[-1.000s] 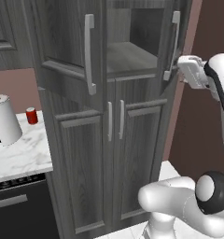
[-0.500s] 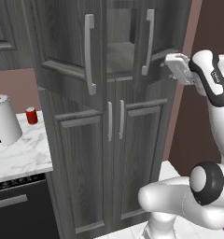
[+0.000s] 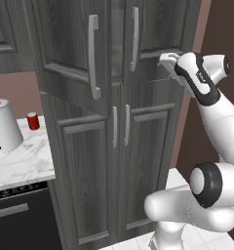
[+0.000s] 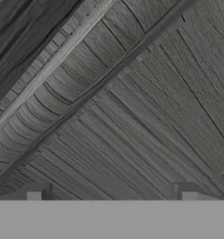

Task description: Close all open cabinet doors.

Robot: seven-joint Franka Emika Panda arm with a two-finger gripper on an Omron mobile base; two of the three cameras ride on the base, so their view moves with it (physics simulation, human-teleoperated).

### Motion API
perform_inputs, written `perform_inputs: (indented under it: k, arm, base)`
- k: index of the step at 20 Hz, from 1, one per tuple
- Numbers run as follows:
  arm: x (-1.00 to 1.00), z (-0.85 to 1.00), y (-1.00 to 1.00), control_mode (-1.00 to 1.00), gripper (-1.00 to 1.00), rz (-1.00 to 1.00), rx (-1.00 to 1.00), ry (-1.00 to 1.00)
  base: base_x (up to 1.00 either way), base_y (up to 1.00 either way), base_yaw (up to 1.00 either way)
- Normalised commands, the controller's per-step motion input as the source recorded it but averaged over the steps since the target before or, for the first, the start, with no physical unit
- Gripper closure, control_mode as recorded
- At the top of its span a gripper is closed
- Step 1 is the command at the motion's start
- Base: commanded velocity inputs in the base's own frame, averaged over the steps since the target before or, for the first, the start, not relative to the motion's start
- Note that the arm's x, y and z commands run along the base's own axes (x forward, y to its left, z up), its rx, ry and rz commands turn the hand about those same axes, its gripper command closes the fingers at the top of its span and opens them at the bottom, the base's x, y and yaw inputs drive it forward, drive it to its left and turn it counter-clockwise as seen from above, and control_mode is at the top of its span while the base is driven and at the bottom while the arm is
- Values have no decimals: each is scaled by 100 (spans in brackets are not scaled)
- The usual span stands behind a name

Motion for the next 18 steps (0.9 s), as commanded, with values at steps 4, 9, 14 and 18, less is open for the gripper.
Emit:
perform_inputs:
  k: [4, 9, 14, 18]
  arm:
    - [65, -4, 11, -100, -100, -22, 0, 4]
    - [63, -3, 6, -100, -100, -23, 0, 6]
    - [49, -1, 1, -100, -100, -20, 0, 10]
    - [11, -11, 0, -100, -100, -7, 0, 20]
  base:
    - [0, 0, 0]
    - [0, 0, 0]
    - [0, 0, 0]
    - [0, 0, 0]
